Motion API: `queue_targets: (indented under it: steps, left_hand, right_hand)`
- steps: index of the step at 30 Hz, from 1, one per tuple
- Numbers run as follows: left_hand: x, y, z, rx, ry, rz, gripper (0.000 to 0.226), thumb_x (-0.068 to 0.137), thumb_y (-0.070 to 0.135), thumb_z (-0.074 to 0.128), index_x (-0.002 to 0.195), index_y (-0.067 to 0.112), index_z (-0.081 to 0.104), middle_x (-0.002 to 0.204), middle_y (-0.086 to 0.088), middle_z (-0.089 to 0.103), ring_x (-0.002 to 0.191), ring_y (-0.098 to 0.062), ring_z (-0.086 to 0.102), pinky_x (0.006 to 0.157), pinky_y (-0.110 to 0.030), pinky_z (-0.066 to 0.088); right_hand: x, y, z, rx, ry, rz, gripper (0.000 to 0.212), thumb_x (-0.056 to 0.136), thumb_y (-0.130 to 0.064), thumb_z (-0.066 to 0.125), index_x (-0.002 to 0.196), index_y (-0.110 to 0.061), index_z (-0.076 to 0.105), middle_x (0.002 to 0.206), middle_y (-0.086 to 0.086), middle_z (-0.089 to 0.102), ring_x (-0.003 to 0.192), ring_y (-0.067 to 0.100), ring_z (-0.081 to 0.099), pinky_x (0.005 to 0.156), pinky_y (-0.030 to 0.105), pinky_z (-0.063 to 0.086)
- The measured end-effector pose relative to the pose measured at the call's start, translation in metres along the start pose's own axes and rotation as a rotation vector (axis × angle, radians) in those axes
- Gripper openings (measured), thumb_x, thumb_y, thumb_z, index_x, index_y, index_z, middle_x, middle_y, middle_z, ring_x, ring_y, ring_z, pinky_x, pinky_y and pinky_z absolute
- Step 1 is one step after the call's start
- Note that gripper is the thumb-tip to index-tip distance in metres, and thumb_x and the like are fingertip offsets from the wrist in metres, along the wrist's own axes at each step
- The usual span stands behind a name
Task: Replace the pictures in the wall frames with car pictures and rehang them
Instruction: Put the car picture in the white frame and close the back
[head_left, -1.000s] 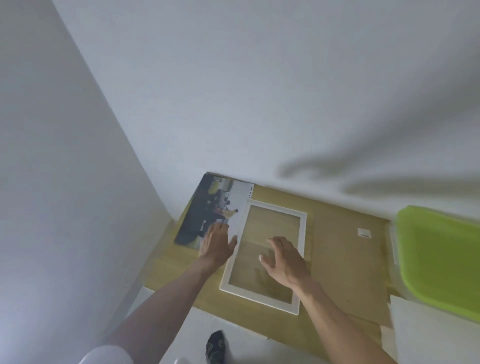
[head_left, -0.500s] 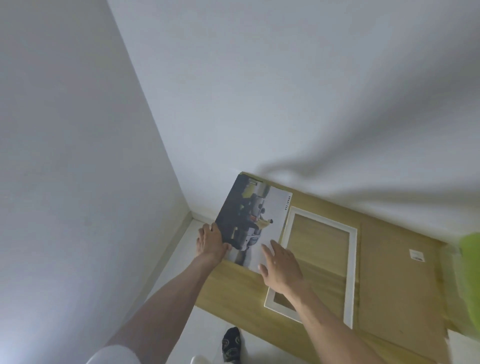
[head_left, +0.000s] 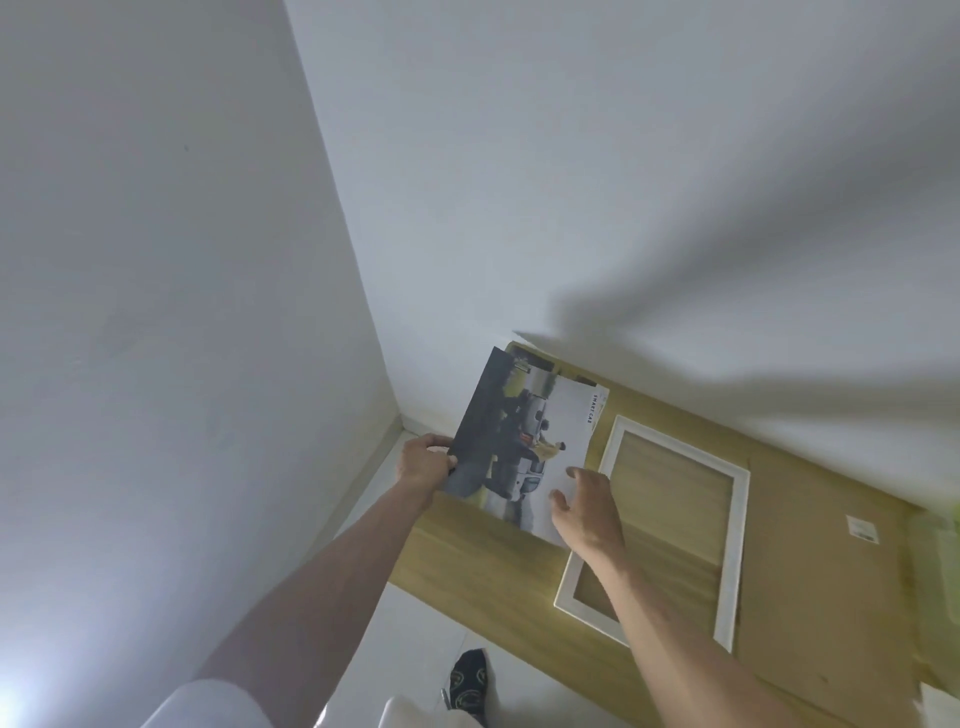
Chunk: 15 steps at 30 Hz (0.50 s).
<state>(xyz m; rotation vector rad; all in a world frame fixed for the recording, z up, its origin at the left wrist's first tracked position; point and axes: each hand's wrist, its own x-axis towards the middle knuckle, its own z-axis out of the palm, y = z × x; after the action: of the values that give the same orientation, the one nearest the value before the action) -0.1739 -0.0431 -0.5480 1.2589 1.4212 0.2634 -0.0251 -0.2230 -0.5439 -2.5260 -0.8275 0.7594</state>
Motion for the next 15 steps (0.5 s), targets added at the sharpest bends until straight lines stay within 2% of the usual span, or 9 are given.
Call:
queue_targets:
  steps: [3, 6, 9, 11, 13, 15]
  left_hand:
    - [-0.006, -0.001, -0.010, -0.147, -0.073, -0.022, 0.024, 0.086, -0.007, 0.059, 0.102, 0.008, 0.069, 0.097, -0.016, 0.071, 0.076, -0.027, 0.069, 0.070, -0.034, 0.059]
    - [-0.011, -0.001, -0.016, -0.186, -0.120, -0.015, 0.024, 0.086, -0.006, 0.061, 0.101, 0.010, 0.069, 0.098, -0.017, 0.072, 0.077, -0.028, 0.070, 0.073, -0.037, 0.060]
    - [-0.019, 0.001, -0.013, -0.173, -0.177, 0.007, 0.023, 0.085, -0.004, 0.062, 0.098, 0.013, 0.069, 0.097, -0.016, 0.073, 0.079, -0.029, 0.070, 0.075, -0.040, 0.060]
    - [-0.025, 0.004, -0.007, -0.123, -0.213, 0.032, 0.024, 0.086, -0.003, 0.063, 0.103, 0.013, 0.069, 0.093, -0.012, 0.074, 0.076, -0.026, 0.070, 0.067, -0.036, 0.059]
    - [-0.032, 0.008, 0.005, -0.054, -0.273, 0.070, 0.027, 0.086, -0.005, 0.063, 0.107, 0.011, 0.068, 0.079, -0.006, 0.072, 0.070, -0.020, 0.069, 0.061, -0.029, 0.056]
    - [-0.040, 0.011, 0.022, 0.025, -0.331, 0.104, 0.029, 0.085, -0.007, 0.064, 0.109, 0.010, 0.067, 0.070, -0.003, 0.068, 0.066, -0.016, 0.067, 0.061, -0.028, 0.055]
  right_hand:
    - [0.003, -0.001, -0.009, 0.289, 0.037, 0.130, 0.050, 0.097, -0.031, 0.056, 0.143, -0.014, 0.045, 0.145, 0.010, 0.050, 0.128, 0.027, 0.053, 0.107, 0.036, 0.043]
    - [0.003, 0.000, -0.020, 0.522, 0.080, 0.226, 0.051, 0.097, -0.029, 0.059, 0.143, -0.013, 0.045, 0.138, 0.009, 0.058, 0.120, 0.027, 0.060, 0.099, 0.039, 0.052]
    - [0.004, 0.012, -0.031, 0.609, 0.130, 0.251, 0.046, 0.095, -0.024, 0.062, 0.139, -0.015, 0.050, 0.122, 0.006, 0.066, 0.108, 0.025, 0.065, 0.093, 0.043, 0.056]
    - [0.003, 0.024, -0.037, 0.668, 0.146, 0.263, 0.039, 0.092, -0.015, 0.064, 0.130, -0.015, 0.056, 0.107, 0.001, 0.067, 0.097, 0.021, 0.067, 0.089, 0.042, 0.058]
    - [-0.003, 0.041, -0.044, 0.671, 0.161, 0.272, 0.035, 0.089, -0.011, 0.065, 0.122, -0.016, 0.059, 0.103, 0.003, 0.069, 0.093, 0.021, 0.068, 0.085, 0.042, 0.059]
    - [-0.011, 0.061, -0.050, 0.643, 0.185, 0.287, 0.034, 0.088, -0.010, 0.066, 0.120, -0.019, 0.060, 0.107, 0.005, 0.069, 0.093, 0.022, 0.068, 0.084, 0.041, 0.058]
